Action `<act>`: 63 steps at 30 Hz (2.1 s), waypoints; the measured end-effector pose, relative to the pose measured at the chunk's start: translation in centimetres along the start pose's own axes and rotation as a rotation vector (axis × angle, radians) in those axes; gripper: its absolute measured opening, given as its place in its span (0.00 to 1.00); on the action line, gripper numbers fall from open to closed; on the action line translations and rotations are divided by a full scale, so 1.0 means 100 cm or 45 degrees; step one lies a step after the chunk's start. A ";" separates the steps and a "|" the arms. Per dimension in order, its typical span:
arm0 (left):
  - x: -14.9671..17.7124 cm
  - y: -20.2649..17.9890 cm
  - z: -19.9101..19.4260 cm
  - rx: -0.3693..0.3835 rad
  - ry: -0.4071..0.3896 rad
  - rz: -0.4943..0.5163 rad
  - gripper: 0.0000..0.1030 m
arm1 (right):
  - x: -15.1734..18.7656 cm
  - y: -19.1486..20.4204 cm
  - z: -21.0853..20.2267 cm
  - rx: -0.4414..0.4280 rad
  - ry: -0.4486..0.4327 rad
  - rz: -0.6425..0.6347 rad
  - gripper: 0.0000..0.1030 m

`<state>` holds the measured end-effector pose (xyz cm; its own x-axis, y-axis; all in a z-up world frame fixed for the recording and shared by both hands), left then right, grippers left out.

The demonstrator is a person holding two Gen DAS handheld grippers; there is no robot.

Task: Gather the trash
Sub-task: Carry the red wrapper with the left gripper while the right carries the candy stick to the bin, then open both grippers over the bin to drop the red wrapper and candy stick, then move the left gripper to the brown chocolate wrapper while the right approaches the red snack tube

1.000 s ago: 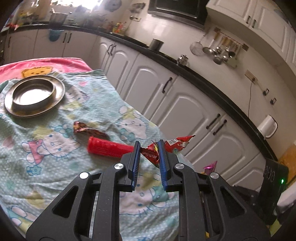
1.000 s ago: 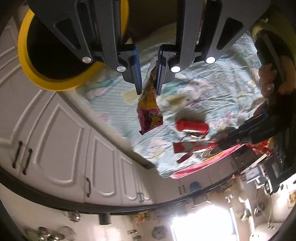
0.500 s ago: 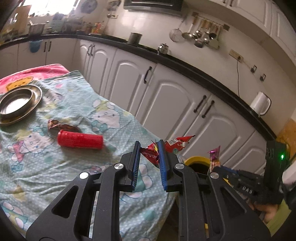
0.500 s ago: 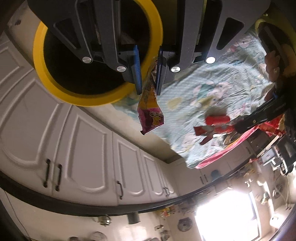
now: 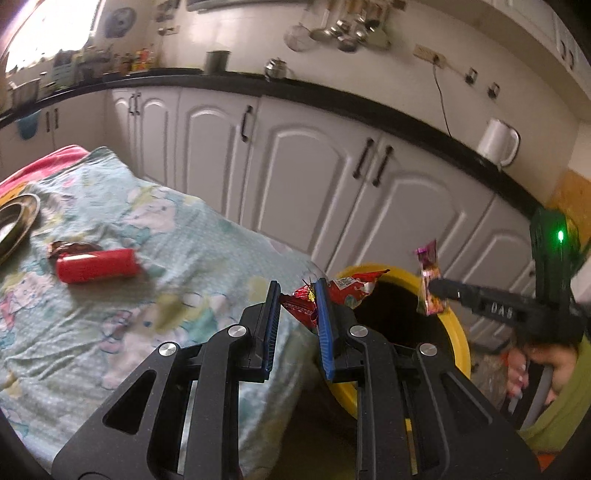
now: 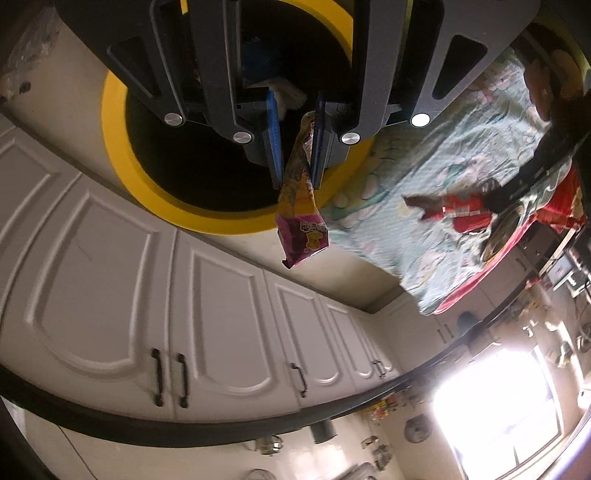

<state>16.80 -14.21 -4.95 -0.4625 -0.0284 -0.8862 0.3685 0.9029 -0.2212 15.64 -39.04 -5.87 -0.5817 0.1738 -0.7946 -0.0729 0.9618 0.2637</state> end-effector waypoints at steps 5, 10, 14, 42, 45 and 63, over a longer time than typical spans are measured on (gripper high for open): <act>0.015 -0.025 0.010 0.043 0.053 0.086 0.13 | 0.001 -0.019 -0.004 0.038 -0.008 0.058 0.14; 0.027 -0.049 0.017 0.089 0.095 0.163 0.13 | 0.003 -0.028 -0.006 0.070 -0.005 0.059 0.14; 0.038 -0.067 0.023 0.124 0.135 0.224 0.14 | 0.007 -0.038 -0.004 0.105 0.019 0.071 0.14; 0.000 0.029 -0.014 -0.186 -0.033 -0.099 0.89 | -0.002 -0.009 -0.014 0.006 -0.063 0.053 0.63; -0.004 0.045 -0.023 -0.227 -0.061 -0.128 0.89 | -0.004 0.008 -0.015 -0.020 -0.086 -0.002 0.69; -0.025 0.155 -0.064 -0.482 -0.152 -0.360 0.89 | 0.000 0.140 0.019 -0.318 -0.055 -0.412 0.79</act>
<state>18.54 2.58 -3.54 -0.3981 -0.3242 -0.8582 -0.0880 0.9447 -0.3160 16.22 -25.19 -3.21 -0.4625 -0.1155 -0.8791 -0.4441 0.8883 0.1169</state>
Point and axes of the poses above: each gripper's, at about its wrist camera, not at the fingertips, and z roughly the way its jaws point, y to its left, x to its underside, the point moved 1 cm from there along z, roughly the way its jaws point, and after that the axes turned 12 degrees about -y, right-handed, at the moved point
